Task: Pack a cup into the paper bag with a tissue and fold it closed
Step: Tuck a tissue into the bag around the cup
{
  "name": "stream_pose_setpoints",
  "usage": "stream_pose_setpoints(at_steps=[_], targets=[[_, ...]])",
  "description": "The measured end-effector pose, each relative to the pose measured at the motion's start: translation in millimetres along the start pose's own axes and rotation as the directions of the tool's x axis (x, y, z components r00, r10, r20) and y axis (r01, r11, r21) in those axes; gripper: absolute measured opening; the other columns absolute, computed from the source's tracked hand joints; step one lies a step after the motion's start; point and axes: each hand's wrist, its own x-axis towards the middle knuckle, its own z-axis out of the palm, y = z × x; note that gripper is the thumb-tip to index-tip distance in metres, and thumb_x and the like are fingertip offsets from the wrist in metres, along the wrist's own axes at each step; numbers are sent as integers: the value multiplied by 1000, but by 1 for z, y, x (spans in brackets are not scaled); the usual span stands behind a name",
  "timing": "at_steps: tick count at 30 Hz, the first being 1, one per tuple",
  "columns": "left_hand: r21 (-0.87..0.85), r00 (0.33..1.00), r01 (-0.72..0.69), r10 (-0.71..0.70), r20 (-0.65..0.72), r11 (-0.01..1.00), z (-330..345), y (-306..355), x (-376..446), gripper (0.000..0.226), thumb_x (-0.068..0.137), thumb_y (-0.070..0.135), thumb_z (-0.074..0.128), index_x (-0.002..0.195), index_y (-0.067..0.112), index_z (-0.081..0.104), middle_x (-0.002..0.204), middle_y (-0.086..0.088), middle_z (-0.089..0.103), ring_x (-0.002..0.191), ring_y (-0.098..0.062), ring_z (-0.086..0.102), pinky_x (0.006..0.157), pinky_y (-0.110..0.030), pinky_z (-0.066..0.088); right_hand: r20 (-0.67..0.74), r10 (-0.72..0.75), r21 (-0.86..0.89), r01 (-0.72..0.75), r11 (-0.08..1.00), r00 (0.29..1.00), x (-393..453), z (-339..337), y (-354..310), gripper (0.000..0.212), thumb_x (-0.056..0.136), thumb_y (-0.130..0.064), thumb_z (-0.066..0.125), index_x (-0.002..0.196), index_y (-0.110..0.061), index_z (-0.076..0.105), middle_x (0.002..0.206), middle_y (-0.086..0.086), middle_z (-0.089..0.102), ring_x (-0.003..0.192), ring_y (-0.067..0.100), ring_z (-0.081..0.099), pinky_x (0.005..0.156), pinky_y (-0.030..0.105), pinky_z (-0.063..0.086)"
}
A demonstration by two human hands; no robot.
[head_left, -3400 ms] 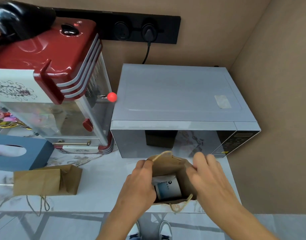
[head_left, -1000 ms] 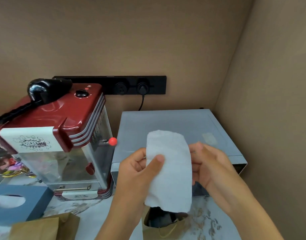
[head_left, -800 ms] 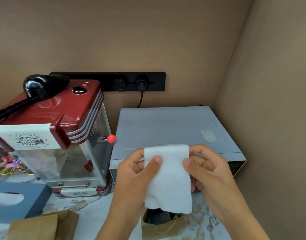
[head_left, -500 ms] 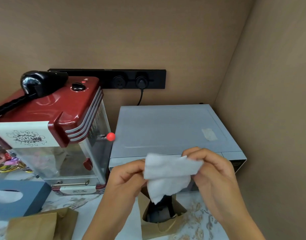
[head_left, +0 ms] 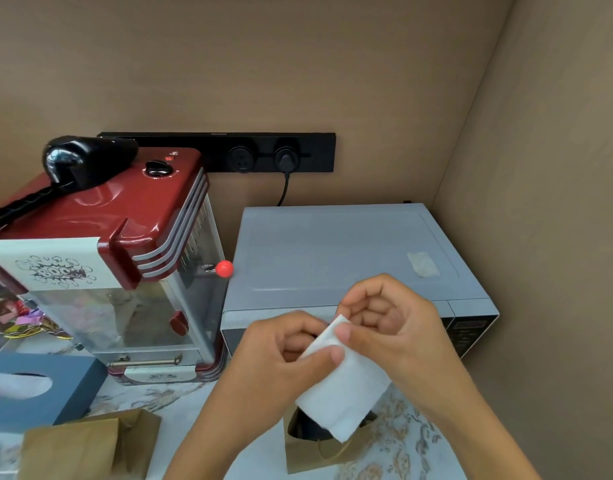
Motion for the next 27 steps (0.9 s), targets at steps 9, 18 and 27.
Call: stream_pose_setpoints(at_steps=[9,18,27], targets=[[-171,971,8,-49,-232,985,14,-9,6,27,70,36,74,75,10,74,71,-7,76,61,-12,67,50,-20,52,134,407,586,-404,703,903,-17,-8,30,47,78,-10,76,119,9,61,119,28,65,105,38,65,86,46,54],[743,962,225,-265,-67,631,7,-74,-13,20,95,45,51,113,47,58,67,15,57,67,-10,56,55,-18,42,-140,292,-261,-319,911,946,-22,-29,17,13,89,-19,64,80,-19,73,73,-5,71,64,6,63,54,21,47],[549,907,405,-248,-339,731,26,-112,-11,80,83,39,71,136,49,13,123,7,57,104,-25,62,81,-38,48,-179,267,-794,-300,529,947,-13,17,48,9,99,-32,37,104,-35,44,92,-3,47,79,7,45,51,19,41]])
